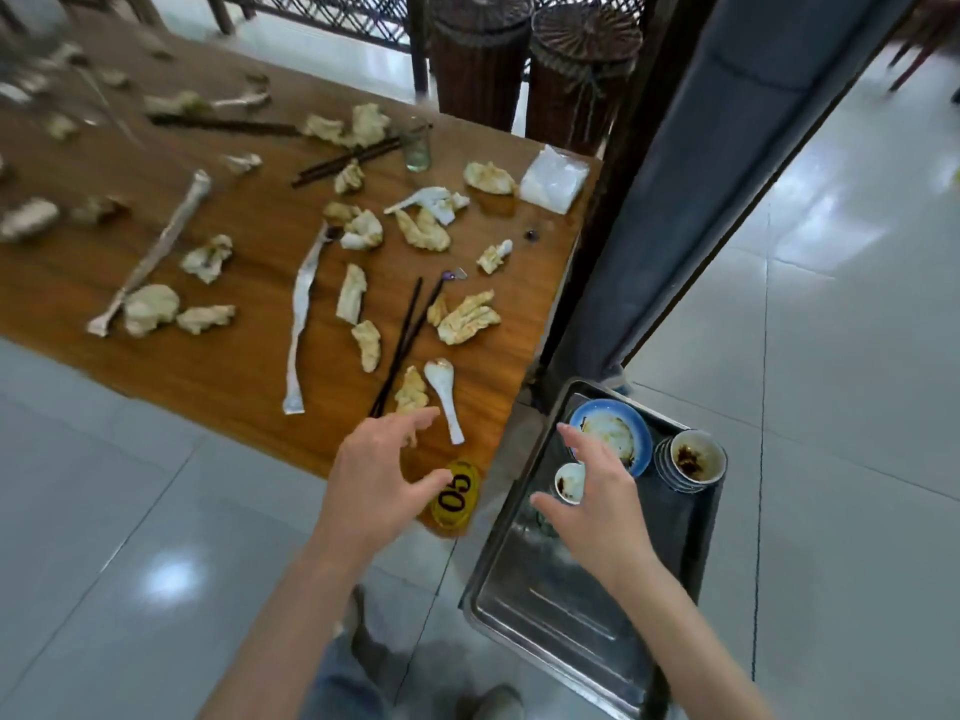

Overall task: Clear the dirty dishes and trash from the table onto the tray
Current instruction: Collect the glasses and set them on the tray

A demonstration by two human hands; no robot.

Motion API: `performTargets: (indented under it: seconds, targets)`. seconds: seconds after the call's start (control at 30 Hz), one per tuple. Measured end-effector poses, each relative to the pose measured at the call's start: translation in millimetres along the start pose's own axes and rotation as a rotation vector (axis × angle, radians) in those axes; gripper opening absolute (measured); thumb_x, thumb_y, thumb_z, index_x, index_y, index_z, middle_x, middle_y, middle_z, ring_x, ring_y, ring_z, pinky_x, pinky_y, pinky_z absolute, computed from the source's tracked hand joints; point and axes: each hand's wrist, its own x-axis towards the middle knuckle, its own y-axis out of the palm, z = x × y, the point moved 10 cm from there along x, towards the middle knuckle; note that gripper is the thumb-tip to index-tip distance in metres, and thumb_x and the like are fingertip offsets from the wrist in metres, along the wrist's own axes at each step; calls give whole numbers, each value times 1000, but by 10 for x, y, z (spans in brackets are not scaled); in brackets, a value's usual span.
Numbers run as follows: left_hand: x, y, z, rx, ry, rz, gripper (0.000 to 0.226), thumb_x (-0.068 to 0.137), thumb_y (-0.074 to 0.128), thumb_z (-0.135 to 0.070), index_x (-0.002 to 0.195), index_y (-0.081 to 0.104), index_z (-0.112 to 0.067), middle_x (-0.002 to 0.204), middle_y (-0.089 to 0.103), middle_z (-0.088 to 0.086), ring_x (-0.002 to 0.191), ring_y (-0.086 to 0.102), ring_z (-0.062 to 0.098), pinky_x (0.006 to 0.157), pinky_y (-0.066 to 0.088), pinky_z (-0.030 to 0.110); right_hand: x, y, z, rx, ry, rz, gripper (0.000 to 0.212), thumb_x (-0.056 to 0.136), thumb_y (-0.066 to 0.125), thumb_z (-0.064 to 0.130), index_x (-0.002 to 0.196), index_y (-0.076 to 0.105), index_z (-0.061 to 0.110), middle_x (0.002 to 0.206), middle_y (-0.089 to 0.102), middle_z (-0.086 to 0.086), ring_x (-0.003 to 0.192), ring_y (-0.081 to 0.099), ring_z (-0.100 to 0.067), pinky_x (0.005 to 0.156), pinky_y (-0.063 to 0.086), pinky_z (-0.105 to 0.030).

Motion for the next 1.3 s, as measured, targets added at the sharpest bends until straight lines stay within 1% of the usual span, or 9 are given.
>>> performTargets:
  seconds: [0.1,0.2,0.33,0.43,0.53,0.7,0.83,1.0,1.3]
  targets:
    - [39,-468,268,13,-69,-59,63,68,82,-36,125,56,-30,116,63,-10,100,54,8,86,50,30,94,126,468,-49,-66,52,74,75,77,26,138,38,28,135,47,9,121,44,-7,95,33,-19]
    - [106,-829,544,39,-113,-100,62,69,80,-38,125,56,-31,116,64,-9,103,55,11,86,53,35,202,275,862,-71,-103,72,73,75,77,26,138,38,27,136,46,7,122,44,-9,99,36,-23]
    - [265,-1286,961,65,-135,-123,60,69,80,-38,124,57,-30,114,65,-8,102,55,12,86,52,35,374,552,1385,-106,-145,64,68,76,75,27,136,41,26,132,48,7,118,46,-9,95,35,-19]
    - [434,-1635,1278,63,-135,-115,57,70,79,-38,123,58,-31,113,64,-9,103,54,12,87,51,37,513,780,1732,-104,-127,53,69,76,76,24,136,41,24,131,49,6,119,47,-10,98,39,-21]
    - [642,-1996,1599,49,-127,-86,55,72,79,-37,122,58,-30,112,64,-10,103,54,12,89,51,42,652,1004,2067,-96,-89,28,72,75,77,22,138,40,21,133,48,2,123,45,-15,103,41,-31]
    - [1040,-2507,2011,69,-72,-39,52,73,78,-35,121,59,-31,114,64,-9,105,54,12,90,51,41,863,1317,2503,-102,-14,-89,72,73,79,25,136,43,22,134,51,3,123,48,-14,100,44,-29]
    - [1313,-2756,2257,69,-61,-16,52,73,78,-32,121,59,-29,111,65,-9,103,54,14,89,49,45,1030,1552,2716,-141,28,-112,72,73,79,30,136,42,26,133,51,7,122,48,-11,94,42,-23]
    - [1636,-2880,2473,75,-83,-15,53,73,78,-34,122,59,-27,110,65,-8,104,54,15,89,49,45,1348,1705,2904,-117,33,-100,73,72,80,28,135,43,25,133,51,5,122,48,-13,101,45,-35]
    - [2136,-3079,2828,88,-127,-66,52,73,78,-33,121,59,-26,109,65,-6,102,55,16,89,48,44,1974,1934,3205,-120,-22,-16,71,75,77,27,137,42,22,134,50,4,124,46,-13,103,42,-30]
